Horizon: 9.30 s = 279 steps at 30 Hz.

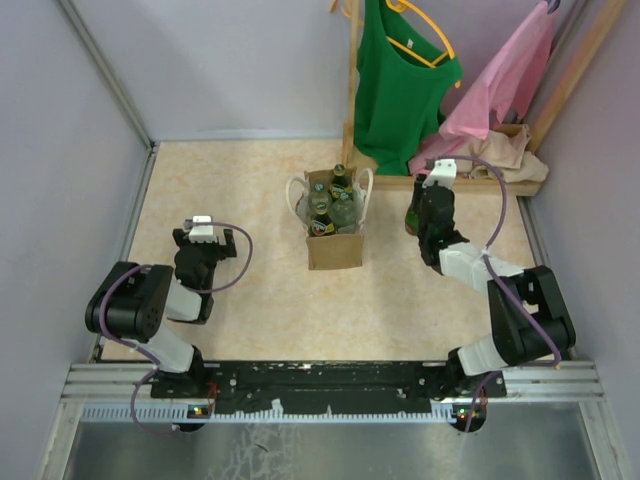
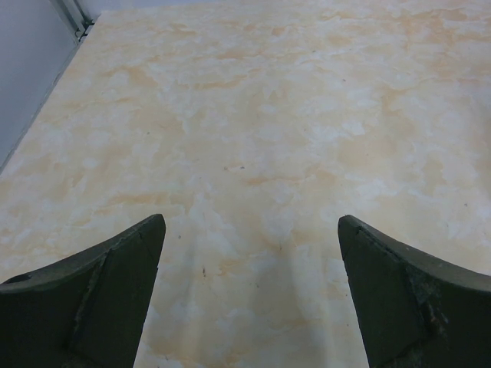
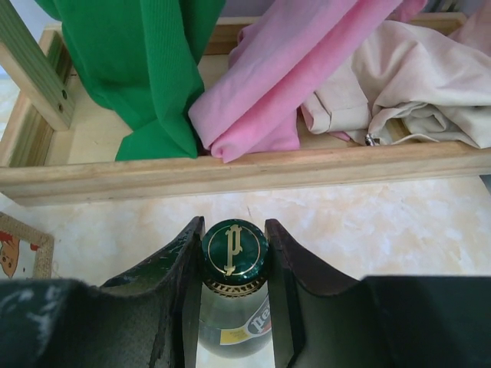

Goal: Take the beverage out of the canvas bag

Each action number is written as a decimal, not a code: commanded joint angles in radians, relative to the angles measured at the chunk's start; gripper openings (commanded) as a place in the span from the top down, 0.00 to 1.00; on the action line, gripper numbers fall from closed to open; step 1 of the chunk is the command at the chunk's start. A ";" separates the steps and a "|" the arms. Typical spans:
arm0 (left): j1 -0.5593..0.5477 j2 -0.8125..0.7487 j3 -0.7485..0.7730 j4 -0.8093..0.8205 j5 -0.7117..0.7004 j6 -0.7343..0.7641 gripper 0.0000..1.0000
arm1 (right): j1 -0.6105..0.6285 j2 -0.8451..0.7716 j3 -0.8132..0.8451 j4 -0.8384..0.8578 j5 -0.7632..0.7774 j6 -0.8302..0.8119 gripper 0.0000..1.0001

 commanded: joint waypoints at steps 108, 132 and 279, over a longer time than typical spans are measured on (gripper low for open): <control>0.008 0.000 0.014 0.016 0.010 -0.007 0.00 | 0.527 0.202 0.400 -0.288 -0.101 0.036 0.44; 0.008 0.000 0.014 0.016 0.010 -0.008 0.00 | 0.527 0.147 0.519 -0.267 -0.131 -0.058 1.00; 0.009 0.000 0.015 0.014 0.012 -0.009 0.00 | 0.418 0.110 0.623 -0.625 -0.225 -0.037 0.26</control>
